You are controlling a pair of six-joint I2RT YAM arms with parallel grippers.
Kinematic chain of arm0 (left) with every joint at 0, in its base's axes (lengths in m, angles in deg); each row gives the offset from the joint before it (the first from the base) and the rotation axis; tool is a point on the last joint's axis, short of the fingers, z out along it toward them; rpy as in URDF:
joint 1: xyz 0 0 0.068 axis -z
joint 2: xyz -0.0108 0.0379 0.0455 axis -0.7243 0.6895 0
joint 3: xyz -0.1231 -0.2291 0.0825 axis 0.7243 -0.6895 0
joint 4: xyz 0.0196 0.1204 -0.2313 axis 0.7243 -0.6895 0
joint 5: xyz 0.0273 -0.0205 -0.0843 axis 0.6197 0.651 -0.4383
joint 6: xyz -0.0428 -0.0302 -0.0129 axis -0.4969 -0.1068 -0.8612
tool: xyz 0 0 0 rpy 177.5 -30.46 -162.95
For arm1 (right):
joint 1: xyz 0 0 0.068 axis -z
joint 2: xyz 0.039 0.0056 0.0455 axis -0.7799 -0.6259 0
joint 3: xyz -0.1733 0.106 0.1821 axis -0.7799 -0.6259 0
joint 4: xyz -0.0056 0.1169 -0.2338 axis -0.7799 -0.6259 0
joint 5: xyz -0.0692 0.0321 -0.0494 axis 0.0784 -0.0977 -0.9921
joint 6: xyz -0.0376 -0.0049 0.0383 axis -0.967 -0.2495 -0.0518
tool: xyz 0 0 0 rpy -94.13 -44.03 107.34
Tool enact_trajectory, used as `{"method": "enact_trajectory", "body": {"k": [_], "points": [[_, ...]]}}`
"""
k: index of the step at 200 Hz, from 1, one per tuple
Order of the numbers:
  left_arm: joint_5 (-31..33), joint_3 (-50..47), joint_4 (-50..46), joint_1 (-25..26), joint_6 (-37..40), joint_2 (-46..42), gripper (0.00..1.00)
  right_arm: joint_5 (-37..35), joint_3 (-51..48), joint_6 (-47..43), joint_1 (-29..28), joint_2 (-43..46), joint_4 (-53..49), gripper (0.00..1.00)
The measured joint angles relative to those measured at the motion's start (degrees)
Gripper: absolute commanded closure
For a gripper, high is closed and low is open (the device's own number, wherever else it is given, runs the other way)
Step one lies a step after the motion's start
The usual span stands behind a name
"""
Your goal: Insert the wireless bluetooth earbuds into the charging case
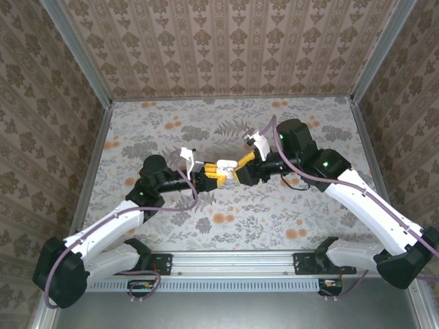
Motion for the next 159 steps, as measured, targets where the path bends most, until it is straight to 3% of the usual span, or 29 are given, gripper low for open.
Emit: {"method": "enact_trajectory", "body": {"k": [28,96,159], "points": [[0.4,0.0,0.0,0.0,0.0,0.0,0.93,-4.0,0.0,3.0,0.0,1.6,0.5,0.53],[1.4,0.0,0.4,0.0,0.0,0.0,0.93,-12.5,0.1,5.5,-5.9,1.6,0.8,0.50],[1.8,0.0,0.3,0.0,0.0,0.0,0.93,-17.4,0.5,5.5,-6.2,-0.7,0.3,0.62]]}}
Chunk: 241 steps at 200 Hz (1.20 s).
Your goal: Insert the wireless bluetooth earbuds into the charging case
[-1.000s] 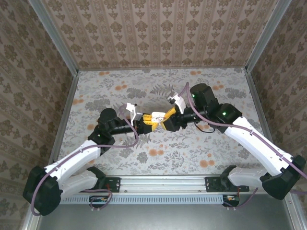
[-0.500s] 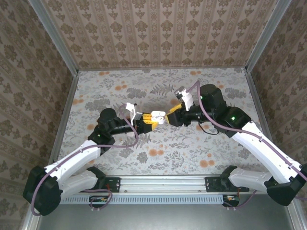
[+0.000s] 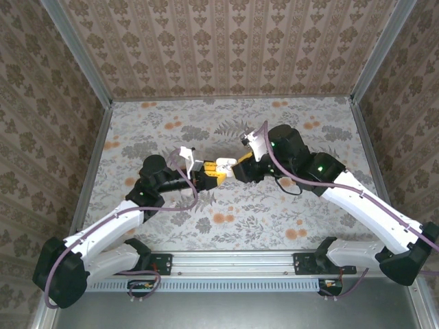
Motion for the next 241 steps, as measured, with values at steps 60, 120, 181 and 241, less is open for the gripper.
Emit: {"method": "enact_trajectory", "body": {"k": [60,120,181,241], "points": [[0.5,0.0,0.0,0.0,0.0,0.0,0.93,0.5,0.0,-1.7,0.0,-0.1,0.0,0.73],[0.4,0.0,-0.1,0.0,0.0,0.0,0.93,3.8,-1.9,-3.7,0.1,0.8,0.7,0.62],[0.4,0.0,0.0,0.0,0.0,0.0,0.93,2.2,-4.1,-0.9,1.3,7.0,2.0,0.54],[0.3,0.0,0.5,0.0,0.0,0.0,0.93,2.6,-4.3,11.5,11.7,6.8,5.3,0.52]]}}
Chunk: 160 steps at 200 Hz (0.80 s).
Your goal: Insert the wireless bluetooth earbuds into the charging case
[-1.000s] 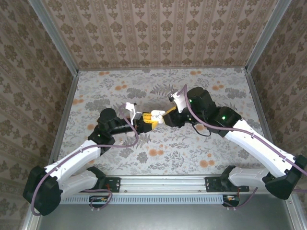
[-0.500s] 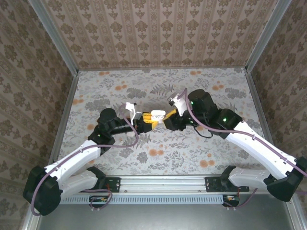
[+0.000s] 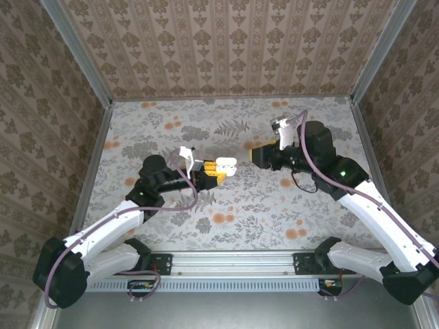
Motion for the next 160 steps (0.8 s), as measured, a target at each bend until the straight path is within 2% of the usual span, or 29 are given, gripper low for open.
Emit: {"method": "enact_trajectory", "body": {"k": [31,85,130,160], "points": [[-0.8,0.0,1.4,0.4,0.0,0.2,0.93,5.4,-1.7,7.1,2.8,-5.0,4.8,0.54],[-2.0,0.0,2.8,1.1,-0.5,2.4,0.94,18.1,-4.1,17.3,3.3,-13.4,14.8,0.69],[-1.7,0.2,3.0,1.1,-1.1,3.0,0.94,25.5,-4.7,18.8,1.4,-13.4,18.7,0.75],[-1.8,0.2,2.8,1.1,-1.6,3.4,0.94,27.5,-5.7,18.3,0.8,-11.4,19.3,0.76]]}}
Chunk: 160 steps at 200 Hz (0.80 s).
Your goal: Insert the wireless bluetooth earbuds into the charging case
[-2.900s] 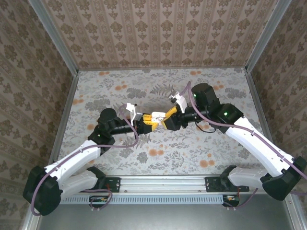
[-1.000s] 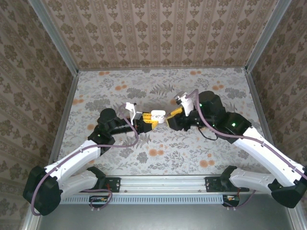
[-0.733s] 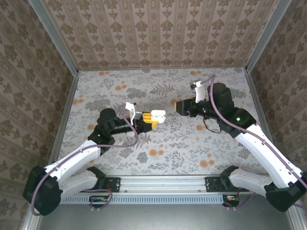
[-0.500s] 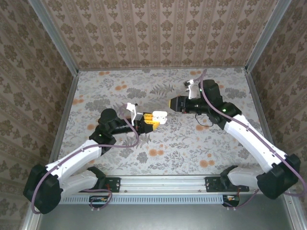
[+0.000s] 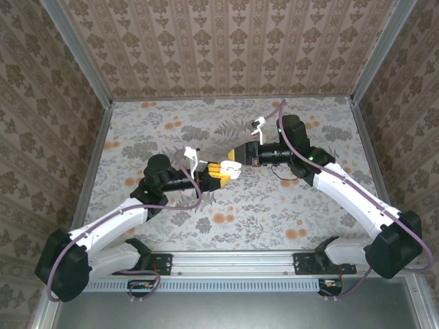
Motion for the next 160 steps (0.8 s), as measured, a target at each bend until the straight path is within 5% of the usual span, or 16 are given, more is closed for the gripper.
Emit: {"method": "enact_trajectory", "body": {"k": [77,160], "points": [[2.4,0.0,3.1,-2.8,-3.7,0.8,0.94,2.6,-0.7,-5.3,-1.3,8.4,-3.5,0.70],[4.5,5.5,-7.3,-14.2,-8.4,9.2,0.92,-21.9,-2.3,-9.3,3.7,13.0,-17.7,0.56]]}}
